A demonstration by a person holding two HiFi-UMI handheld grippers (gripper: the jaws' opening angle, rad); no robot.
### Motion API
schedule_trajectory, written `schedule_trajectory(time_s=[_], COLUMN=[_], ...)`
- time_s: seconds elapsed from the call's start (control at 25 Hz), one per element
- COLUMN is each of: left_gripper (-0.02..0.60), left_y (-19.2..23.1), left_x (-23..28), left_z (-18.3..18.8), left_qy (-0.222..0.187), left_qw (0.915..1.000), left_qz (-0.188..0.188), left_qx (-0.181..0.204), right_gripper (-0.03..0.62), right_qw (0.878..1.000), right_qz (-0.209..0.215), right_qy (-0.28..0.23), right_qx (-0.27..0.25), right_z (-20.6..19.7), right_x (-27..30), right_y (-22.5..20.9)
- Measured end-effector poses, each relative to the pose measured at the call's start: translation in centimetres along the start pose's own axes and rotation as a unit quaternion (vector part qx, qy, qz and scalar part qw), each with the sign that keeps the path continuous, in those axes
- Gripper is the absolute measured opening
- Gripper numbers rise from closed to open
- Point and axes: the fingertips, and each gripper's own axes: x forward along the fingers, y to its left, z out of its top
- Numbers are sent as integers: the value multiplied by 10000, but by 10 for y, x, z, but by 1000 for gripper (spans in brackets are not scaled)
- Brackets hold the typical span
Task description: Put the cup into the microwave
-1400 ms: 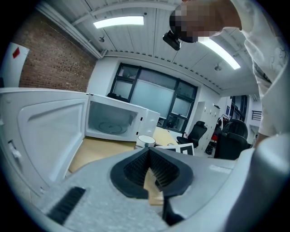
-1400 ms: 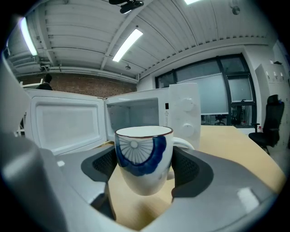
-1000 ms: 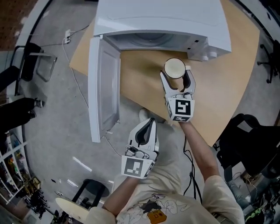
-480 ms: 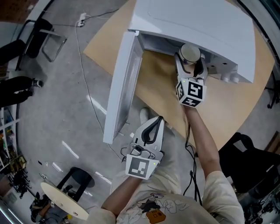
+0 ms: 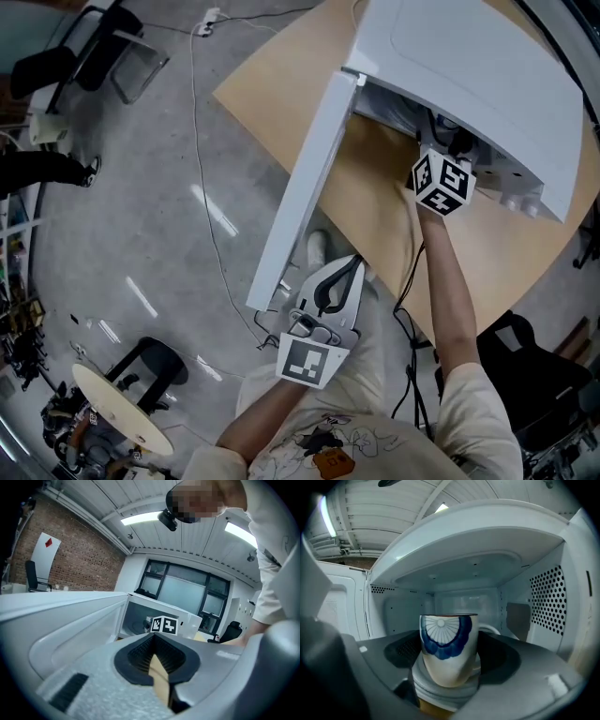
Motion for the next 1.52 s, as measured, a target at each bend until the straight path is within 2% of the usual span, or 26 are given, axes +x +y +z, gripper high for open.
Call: schedule_trajectory(time_s=[0.56,0.96,1.52], left_gripper=[3,3,3], left_y=[7,5,-17], left_x=[-2,-6,-14], left_z=[4,6,13], left_qy=[-4,-35,-156], left_qw=[10000,10000,9994], left_qz=[-28,-49,-272], left_qx=[-28,-7,108], right_gripper=[382,387,394], right_qw=[9995,9994,9990], right_qz=[-41,-109,252], right_qy=[185,251,250], right_qx=[-253,-202,-269], right_z=[-9,-11,-2], right_x=[16,23,-26], right_y=[3,-2,13])
